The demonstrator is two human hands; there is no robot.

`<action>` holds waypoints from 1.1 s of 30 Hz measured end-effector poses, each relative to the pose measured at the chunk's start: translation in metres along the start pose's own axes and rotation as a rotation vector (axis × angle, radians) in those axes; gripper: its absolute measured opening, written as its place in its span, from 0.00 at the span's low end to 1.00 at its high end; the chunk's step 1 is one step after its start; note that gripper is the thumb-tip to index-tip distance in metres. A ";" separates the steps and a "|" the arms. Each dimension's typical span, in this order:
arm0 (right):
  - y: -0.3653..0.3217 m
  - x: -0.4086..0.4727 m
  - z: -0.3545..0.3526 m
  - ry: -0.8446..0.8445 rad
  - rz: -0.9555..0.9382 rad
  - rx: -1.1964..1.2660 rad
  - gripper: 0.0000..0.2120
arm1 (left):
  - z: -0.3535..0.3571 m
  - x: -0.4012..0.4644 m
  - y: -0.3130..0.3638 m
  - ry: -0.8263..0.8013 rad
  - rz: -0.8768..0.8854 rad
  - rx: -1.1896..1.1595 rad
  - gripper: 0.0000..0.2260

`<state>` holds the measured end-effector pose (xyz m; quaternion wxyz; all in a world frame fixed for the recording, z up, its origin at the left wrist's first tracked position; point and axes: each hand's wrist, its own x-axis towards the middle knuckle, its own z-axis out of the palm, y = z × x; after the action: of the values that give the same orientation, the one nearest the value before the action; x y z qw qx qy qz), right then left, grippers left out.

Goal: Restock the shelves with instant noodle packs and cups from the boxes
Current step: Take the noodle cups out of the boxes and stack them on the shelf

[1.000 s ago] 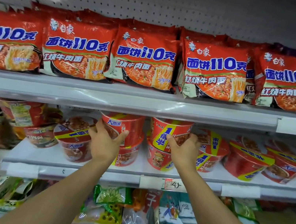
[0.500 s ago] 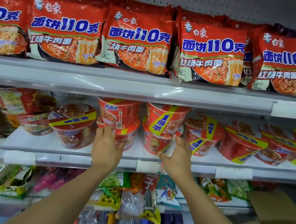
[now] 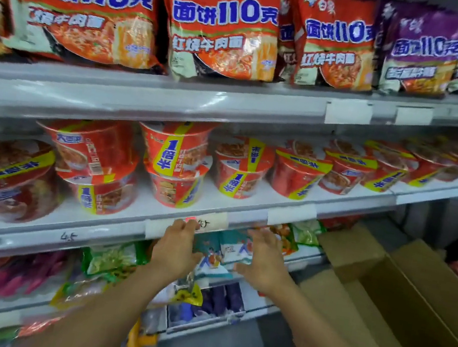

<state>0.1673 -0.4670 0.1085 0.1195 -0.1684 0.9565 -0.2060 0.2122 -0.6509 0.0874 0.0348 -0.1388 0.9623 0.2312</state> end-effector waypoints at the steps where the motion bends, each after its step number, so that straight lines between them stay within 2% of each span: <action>1: 0.014 -0.006 -0.004 -0.010 0.021 -0.010 0.35 | 0.008 0.002 0.011 -0.031 0.022 0.010 0.27; 5: 0.078 -0.034 -0.021 -0.025 0.133 -0.005 0.35 | 0.043 0.007 0.066 -0.131 0.101 0.037 0.27; 9: 0.145 -0.060 -0.043 -0.028 0.262 0.078 0.39 | 0.078 0.007 0.136 -0.220 0.185 0.048 0.29; 13: 0.215 -0.091 -0.074 0.010 0.334 0.123 0.30 | 0.115 0.002 0.215 -0.279 0.279 0.057 0.29; 19: 0.315 -0.127 -0.112 0.006 0.435 0.122 0.33 | 0.166 -0.010 0.327 -0.316 0.391 0.074 0.19; 21: 0.344 -0.140 -0.125 0.018 0.467 0.111 0.32 | 0.179 -0.014 0.359 -0.332 0.402 0.078 0.19; 25: 0.395 -0.158 -0.146 0.062 0.526 0.110 0.37 | 0.204 -0.017 0.408 -0.371 0.433 0.075 0.27; 33: 0.466 -0.170 -0.174 0.128 0.696 0.167 0.37 | 0.249 0.001 0.487 -0.428 0.489 0.100 0.24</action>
<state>0.1436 0.0579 0.0876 0.1356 0.1907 0.9419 -0.2408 0.0736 -0.1219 0.0778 0.1865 0.1499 0.9482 0.2089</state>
